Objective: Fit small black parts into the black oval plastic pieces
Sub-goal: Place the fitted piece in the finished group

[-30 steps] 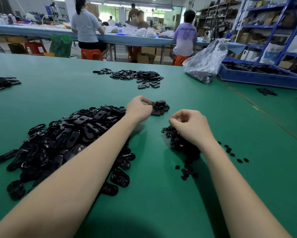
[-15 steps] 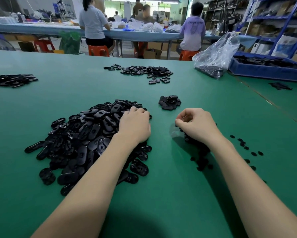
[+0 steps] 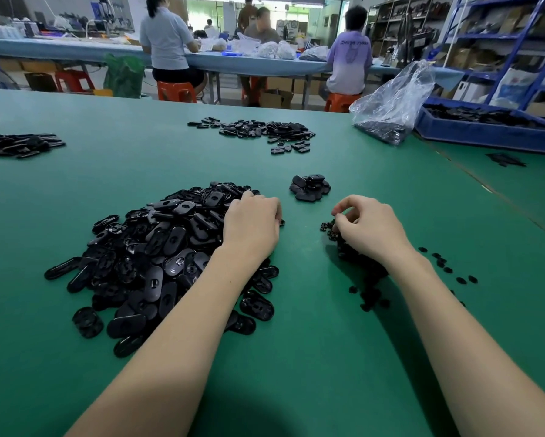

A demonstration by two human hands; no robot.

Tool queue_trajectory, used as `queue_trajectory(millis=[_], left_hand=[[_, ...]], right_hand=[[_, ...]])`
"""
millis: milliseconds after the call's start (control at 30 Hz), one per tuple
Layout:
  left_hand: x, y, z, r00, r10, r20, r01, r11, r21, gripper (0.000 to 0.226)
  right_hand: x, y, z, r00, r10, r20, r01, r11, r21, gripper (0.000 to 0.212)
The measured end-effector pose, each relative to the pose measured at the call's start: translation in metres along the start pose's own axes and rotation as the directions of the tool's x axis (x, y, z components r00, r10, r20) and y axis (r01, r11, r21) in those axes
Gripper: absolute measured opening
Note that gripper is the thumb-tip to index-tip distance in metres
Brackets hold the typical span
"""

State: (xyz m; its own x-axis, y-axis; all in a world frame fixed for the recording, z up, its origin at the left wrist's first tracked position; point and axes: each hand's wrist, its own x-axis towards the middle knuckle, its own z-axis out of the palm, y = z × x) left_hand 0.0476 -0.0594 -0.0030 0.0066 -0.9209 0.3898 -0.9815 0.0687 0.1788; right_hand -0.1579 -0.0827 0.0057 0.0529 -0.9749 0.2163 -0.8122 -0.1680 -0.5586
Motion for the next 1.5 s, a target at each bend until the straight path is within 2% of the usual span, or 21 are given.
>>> queue_trajectory(millis=[167, 367, 533, 800, 867, 933, 967, 1033, 1100, 1167, 1233, 1267, 1333, 1400, 1500], left_hand=[[0.001, -0.002, 0.003, 0.998, -0.028, 0.053, 0.026, 0.999, 0.04, 0.02], [0.0, -0.001, 0.003, 0.999, -0.012, 0.042, 0.01, 0.999, 0.049, 0.019], [0.001, -0.002, 0.002, 0.999, -0.016, 0.048, 0.015, 0.999, 0.03, 0.02], [0.003, 0.0, 0.002, 0.997, 0.042, 0.058, -0.049, 0.99, 0.129, 0.025], [0.005, 0.001, 0.0, 0.999, 0.037, 0.029, -0.039, 0.996, 0.075, 0.025], [0.007, 0.001, -0.003, 1.0, -0.017, 0.017, 0.019, 0.992, -0.124, 0.021], [0.008, 0.002, -0.003, 0.997, -0.063, 0.036, 0.071, 0.96, -0.27, 0.017], [0.011, 0.004, -0.004, 0.983, -0.139, 0.118, 0.181, 0.82, -0.543, 0.01], [0.012, 0.008, -0.003, 0.954, -0.17, 0.248, 0.301, 0.577, -0.759, 0.009], [0.011, 0.011, -0.001, 0.929, -0.162, 0.332, 0.37, 0.375, -0.85, 0.01], [0.01, 0.012, -0.001, 0.923, -0.165, 0.348, 0.382, 0.27, -0.884, 0.009], [0.01, 0.011, -0.001, 0.922, -0.169, 0.347, 0.38, 0.238, -0.894, 0.008], [0.01, 0.01, -0.001, 0.92, -0.178, 0.349, 0.382, 0.212, -0.899, 0.009], [0.01, 0.01, -0.002, 0.914, -0.179, 0.364, 0.397, 0.215, -0.892, 0.012], [0.009, 0.012, -0.001, 0.911, -0.15, 0.385, 0.41, 0.215, -0.886, 0.014]], right_hand=[[-0.004, -0.001, 0.005, 0.999, -0.05, -0.012, 0.048, 0.992, -0.117, 0.017], [-0.007, -0.004, 0.015, 0.991, -0.131, -0.006, 0.125, 0.958, -0.258, 0.025], [-0.009, -0.006, 0.018, 0.988, -0.157, 0.001, 0.15, 0.94, -0.305, 0.028], [-0.011, -0.008, 0.015, 0.99, -0.142, -0.006, 0.132, 0.934, -0.333, 0.027], [-0.011, -0.009, 0.015, 0.991, -0.137, -0.004, 0.128, 0.933, -0.337, 0.026], [-0.011, -0.009, 0.015, 0.991, -0.136, -0.007, 0.126, 0.934, -0.334, 0.023], [-0.01, -0.009, 0.014, 0.99, -0.138, -0.008, 0.127, 0.934, -0.334, 0.022], [-0.01, -0.01, 0.014, 0.989, -0.148, -0.002, 0.138, 0.927, -0.35, 0.019], [-0.011, -0.01, 0.015, 0.987, -0.162, 0.005, 0.151, 0.91, -0.387, 0.019], [-0.011, -0.011, 0.016, 0.985, -0.174, -0.016, 0.156, 0.916, -0.369, 0.019], [-0.009, -0.013, 0.014, 0.99, -0.135, -0.046, 0.125, 0.975, -0.184, 0.014], [-0.008, -0.015, 0.013, 0.995, -0.094, -0.046, 0.093, 0.995, -0.027, 0.012], [-0.006, -0.021, 0.008, 0.999, -0.024, -0.031, 0.031, 0.969, 0.245, 0.013], [-0.007, -0.025, 0.005, 1.0, 0.017, 0.022, -0.024, 0.922, 0.385, 0.013], [-0.009, -0.026, 0.0, 0.994, 0.048, 0.097, -0.09, 0.867, 0.49, 0.01]])
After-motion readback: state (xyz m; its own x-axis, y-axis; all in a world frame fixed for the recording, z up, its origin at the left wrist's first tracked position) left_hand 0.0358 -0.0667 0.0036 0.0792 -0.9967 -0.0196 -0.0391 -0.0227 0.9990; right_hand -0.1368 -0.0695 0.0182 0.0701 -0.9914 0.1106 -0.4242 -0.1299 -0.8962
